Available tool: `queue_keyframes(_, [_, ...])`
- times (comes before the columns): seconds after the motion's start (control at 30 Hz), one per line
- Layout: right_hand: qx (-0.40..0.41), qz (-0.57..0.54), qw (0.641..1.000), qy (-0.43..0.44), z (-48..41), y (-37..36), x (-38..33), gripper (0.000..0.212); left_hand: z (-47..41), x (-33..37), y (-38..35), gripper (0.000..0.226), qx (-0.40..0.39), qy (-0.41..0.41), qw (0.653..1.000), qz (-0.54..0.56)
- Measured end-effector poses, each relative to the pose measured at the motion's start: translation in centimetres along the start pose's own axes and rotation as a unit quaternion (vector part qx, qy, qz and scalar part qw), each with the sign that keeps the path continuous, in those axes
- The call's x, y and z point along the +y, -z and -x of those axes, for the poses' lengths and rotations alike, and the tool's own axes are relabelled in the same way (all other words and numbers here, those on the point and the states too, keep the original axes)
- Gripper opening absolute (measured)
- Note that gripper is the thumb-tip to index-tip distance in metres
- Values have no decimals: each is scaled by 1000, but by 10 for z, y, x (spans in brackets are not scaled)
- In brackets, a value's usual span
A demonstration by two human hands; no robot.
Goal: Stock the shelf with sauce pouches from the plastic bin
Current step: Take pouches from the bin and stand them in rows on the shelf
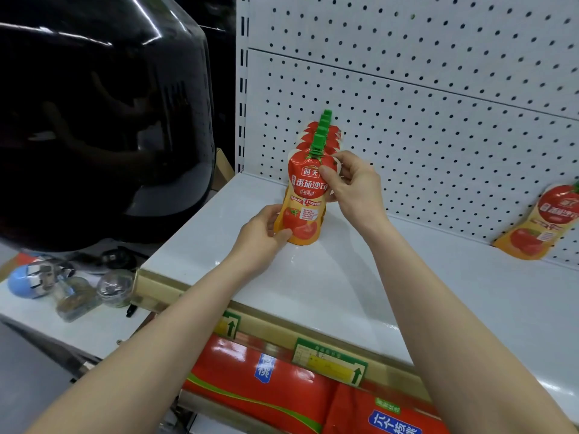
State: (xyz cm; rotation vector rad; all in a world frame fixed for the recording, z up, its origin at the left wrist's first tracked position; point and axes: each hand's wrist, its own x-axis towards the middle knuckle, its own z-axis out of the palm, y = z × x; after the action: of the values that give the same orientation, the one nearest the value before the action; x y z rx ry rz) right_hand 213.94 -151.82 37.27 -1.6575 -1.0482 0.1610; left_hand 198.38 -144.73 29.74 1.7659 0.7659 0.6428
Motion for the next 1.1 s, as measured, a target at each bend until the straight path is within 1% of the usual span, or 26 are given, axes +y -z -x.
queue_keyframes(0.17, [1, 51, 999, 14, 5, 1, -1, 22, 2, 4, 2, 48, 3, -3, 1000, -5])
queue_keyframes(0.27, [16, 86, 996, 8, 11, 8, -2, 21, 9, 7, 5, 50, 10, -9, 1000, -27])
queue_keyframes(0.4, [50, 157, 986, 13, 39, 25, -1, 23, 28, 15, 11, 49, 20, -51, 997, -49])
queue_keyframes(0.57, [68, 220, 973, 16, 111, 51, 9, 17, 73, 18, 3, 36, 1, -113, 993, -30])
queue_keyframes(0.67, [85, 252, 964, 7, 172, 73, 19, 17, 107, 17, -17, 29, -32, -152, 987, -36])
queue_keyframes(0.73, [114, 271, 956, 8, 216, 92, 29, 17, 132, 19, -36, 28, -55, -176, 982, -36])
queue_keyframes(0.83, [182, 292, 939, -7, 286, 124, 43, 16, 167, 27, -71, 25, -89, -205, 974, -23])
queue_keyframes(0.93, [261, 316, 912, -33, 353, 158, 58, 15, 200, 31, -120, 23, -148, -220, 964, -6])
queue_keyframes(1.0, [294, 325, 896, -71, 397, 182, 74, 15, 222, 30, -161, 24, -196, -219, 956, -4])
queue_keyframes(1.1, [313, 321, 880, -157, 469, 220, 109, 15, 256, 20, -233, 28, -275, -206, 939, -19])
